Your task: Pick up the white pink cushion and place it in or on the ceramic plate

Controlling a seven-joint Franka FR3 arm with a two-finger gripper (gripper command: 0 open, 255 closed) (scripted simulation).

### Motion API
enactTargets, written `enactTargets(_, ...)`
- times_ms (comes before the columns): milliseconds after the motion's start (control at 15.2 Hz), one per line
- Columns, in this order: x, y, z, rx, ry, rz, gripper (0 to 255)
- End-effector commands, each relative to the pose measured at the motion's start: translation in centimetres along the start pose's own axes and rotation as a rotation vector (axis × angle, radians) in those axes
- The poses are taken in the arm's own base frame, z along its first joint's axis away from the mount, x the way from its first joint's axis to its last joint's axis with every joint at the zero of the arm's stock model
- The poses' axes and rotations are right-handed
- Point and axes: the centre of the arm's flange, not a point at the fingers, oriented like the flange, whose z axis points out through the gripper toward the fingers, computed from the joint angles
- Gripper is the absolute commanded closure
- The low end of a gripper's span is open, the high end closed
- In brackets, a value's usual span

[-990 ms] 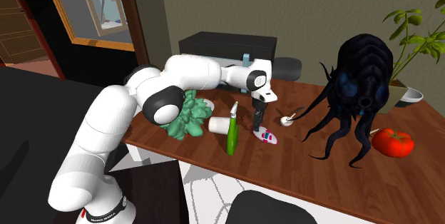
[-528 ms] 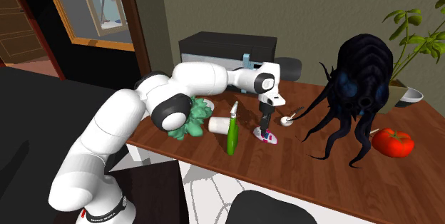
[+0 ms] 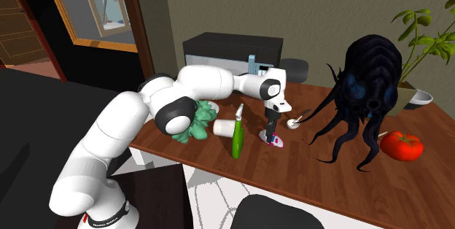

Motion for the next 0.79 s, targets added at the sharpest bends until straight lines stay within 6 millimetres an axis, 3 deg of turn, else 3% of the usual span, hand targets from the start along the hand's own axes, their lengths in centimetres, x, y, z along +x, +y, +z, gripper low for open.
enactTargets(0, 0.00, 0.00, 0.01, 0.000, 0.000, 0.000, 0)
enactTargets(66, 0.00, 0.00, 0.01, 0.000, 0.000, 0.000, 0)
enactTargets(132, 0.00, 0.00, 0.01, 0.000, 0.000, 0.000, 255)
enactTargets(726, 0.00, 0.00, 0.01, 0.000, 0.000, 0.000, 255)
